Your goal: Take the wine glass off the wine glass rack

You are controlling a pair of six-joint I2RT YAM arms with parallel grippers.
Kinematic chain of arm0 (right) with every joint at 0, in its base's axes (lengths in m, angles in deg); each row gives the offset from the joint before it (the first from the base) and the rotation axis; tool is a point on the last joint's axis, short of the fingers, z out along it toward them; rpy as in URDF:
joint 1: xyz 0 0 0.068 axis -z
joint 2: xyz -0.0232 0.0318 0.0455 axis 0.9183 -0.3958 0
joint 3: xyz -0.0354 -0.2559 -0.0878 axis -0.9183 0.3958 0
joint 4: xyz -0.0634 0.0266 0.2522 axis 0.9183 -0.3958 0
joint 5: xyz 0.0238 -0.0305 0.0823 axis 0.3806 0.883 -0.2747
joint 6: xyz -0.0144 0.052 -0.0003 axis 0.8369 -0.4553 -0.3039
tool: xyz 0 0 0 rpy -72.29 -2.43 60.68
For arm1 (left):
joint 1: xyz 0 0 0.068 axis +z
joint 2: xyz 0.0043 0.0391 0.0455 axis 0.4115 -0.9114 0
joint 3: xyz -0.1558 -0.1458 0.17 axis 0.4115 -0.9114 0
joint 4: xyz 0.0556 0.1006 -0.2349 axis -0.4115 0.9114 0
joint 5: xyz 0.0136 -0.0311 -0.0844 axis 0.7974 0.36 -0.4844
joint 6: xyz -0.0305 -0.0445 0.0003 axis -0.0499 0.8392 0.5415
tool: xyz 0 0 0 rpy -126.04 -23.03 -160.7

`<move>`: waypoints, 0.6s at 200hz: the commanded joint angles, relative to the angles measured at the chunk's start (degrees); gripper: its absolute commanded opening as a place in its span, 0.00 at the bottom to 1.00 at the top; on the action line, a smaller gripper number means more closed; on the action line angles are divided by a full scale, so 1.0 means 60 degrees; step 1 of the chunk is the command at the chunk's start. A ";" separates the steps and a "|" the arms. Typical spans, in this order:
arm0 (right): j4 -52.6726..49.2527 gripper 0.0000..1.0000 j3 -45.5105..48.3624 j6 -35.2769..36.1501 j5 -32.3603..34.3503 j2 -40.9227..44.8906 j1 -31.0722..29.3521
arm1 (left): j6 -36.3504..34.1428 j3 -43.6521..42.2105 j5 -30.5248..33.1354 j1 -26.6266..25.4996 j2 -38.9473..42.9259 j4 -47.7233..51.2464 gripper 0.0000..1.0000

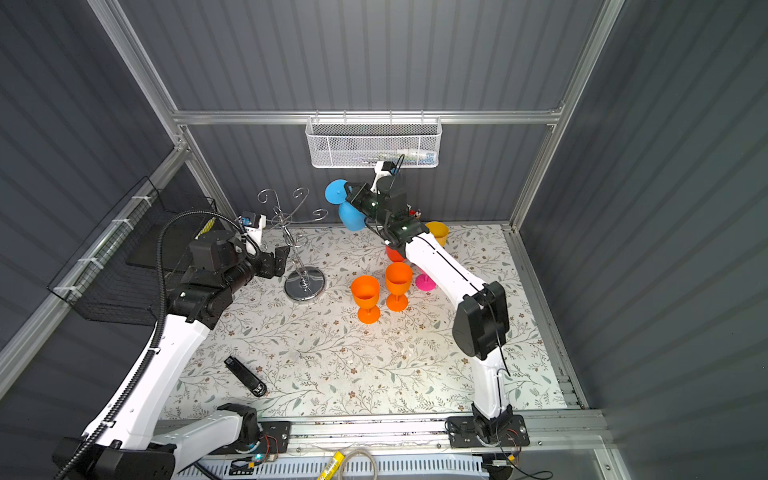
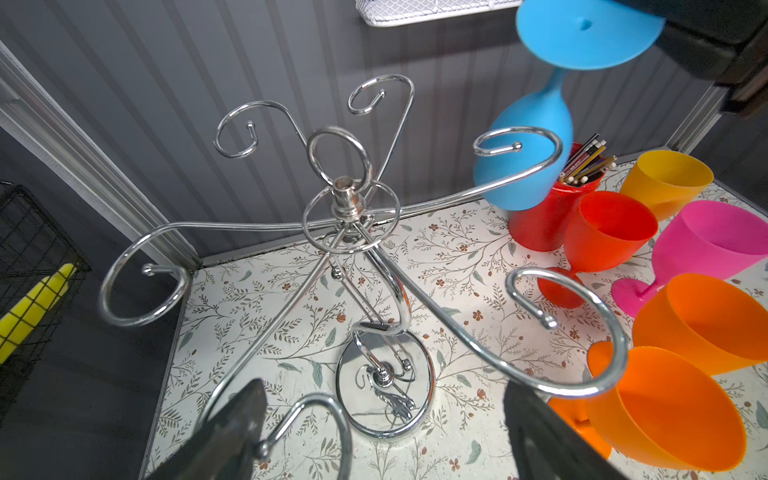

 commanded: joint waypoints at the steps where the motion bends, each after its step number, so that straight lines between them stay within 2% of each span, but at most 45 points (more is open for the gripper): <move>1: 0.0893 0.00 0.0934 0.0853 0.0112 0.1208 0.0021 | 0.0110 -0.0067 -0.0264 -0.0120 -0.0053 0.0945 0.90; 54: 0.0727 0.00 0.3722 0.1925 -0.0101 0.3823 0.0025 | 0.0180 0.0239 -0.0387 -0.0135 0.0282 0.0903 0.93; 83: -0.0015 0.00 0.4790 0.2381 -0.0309 0.5066 -0.0008 | -0.0009 0.0424 -0.1108 -0.0324 0.0515 0.0607 0.98; 103: -0.0691 0.00 0.5350 0.2489 -0.0155 0.5806 -0.0022 | -0.0634 0.0414 -0.1100 -0.1411 0.0780 0.0196 0.99; 120: -0.1132 0.00 0.5667 0.2463 -0.0030 0.6315 -0.0016 | -0.1408 0.0578 -0.0269 -0.2816 0.0737 0.0185 0.97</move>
